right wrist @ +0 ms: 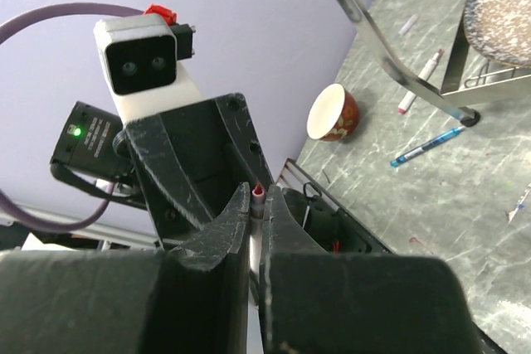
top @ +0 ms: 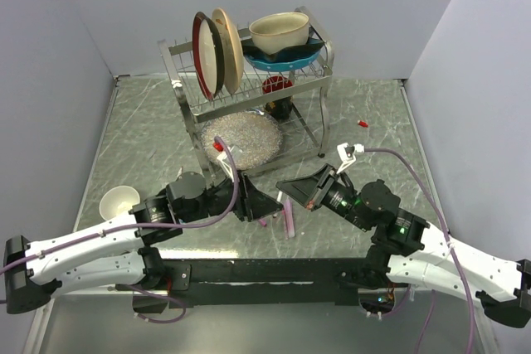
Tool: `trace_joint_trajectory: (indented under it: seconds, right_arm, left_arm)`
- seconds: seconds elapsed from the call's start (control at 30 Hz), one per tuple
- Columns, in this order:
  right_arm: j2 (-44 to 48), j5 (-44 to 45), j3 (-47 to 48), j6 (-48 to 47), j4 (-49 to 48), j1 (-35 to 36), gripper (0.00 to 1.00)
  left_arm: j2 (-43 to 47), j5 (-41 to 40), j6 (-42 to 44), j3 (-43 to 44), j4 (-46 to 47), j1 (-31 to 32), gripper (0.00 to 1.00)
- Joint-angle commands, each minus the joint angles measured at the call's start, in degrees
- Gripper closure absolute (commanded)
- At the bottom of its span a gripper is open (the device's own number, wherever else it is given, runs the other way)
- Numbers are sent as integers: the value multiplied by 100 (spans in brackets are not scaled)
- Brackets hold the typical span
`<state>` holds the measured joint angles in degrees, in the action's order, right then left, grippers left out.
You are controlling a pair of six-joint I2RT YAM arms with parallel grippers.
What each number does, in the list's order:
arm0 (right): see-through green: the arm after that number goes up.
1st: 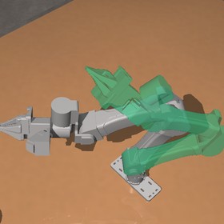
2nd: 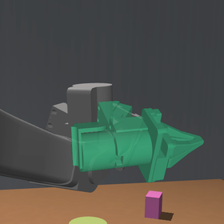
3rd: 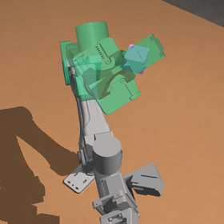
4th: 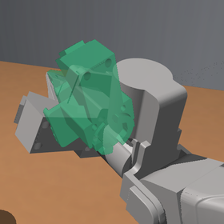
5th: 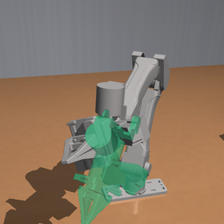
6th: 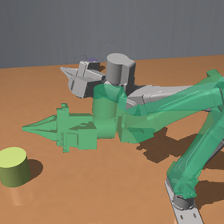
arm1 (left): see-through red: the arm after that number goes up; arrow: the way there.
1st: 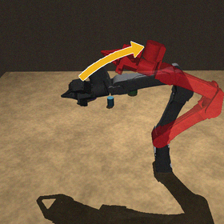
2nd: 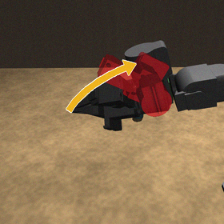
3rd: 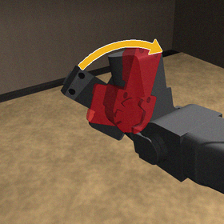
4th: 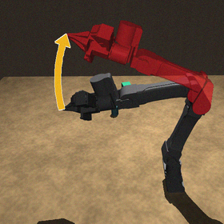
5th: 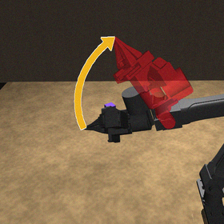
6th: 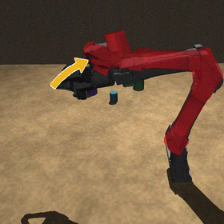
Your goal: Insert the pens into the pen caps
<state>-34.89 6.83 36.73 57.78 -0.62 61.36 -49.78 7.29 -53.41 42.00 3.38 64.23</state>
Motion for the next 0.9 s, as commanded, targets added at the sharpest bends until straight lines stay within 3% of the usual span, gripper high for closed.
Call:
trace_joint_trajectory:
  seconds: [0.0, 0.33, 0.4, 0.47, 0.53, 0.57, 0.63, 0.73, 0.87]
  right_arm:
    - [88, -103, -61, 102, -386, 25, 100]
    - [-52, -243, -43, 199, -693, 25, 100]
    - [-79, -261, -26, 190, -694, 34, 100]
    - [-88, -270, -26, 190, -685, 34, 100]
    - [-79, -252, -26, 164, -598, 34, 89]
    - [-79, -226, 44, 50, -510, 25, 66]
    - [-123, -34, 237, -213, 15, 25, 46]
    - [-245, 896, 834, -925, 1059, 25, 31]
    - [-570, 2364, 1904, -1506, 2380, -185, 29]
  left_arm:
    - [126, -158, 94, 10, 146, -42, 60]
    - [-155, 167, 102, 54, 366, -94, 63]
    - [-155, 185, 137, 72, 374, -95, 76]
    - [-155, 211, 164, 63, 383, -95, 98]
    - [-129, 168, 181, 72, 313, -103, 99]
    - [-102, 150, 190, 72, 278, -112, 99]
    - [-15, 45, 287, 45, 121, -112, 99]
    - [222, -244, 541, 36, -318, -130, 99]
    - [635, -701, 1111, 229, -1276, -138, 99]
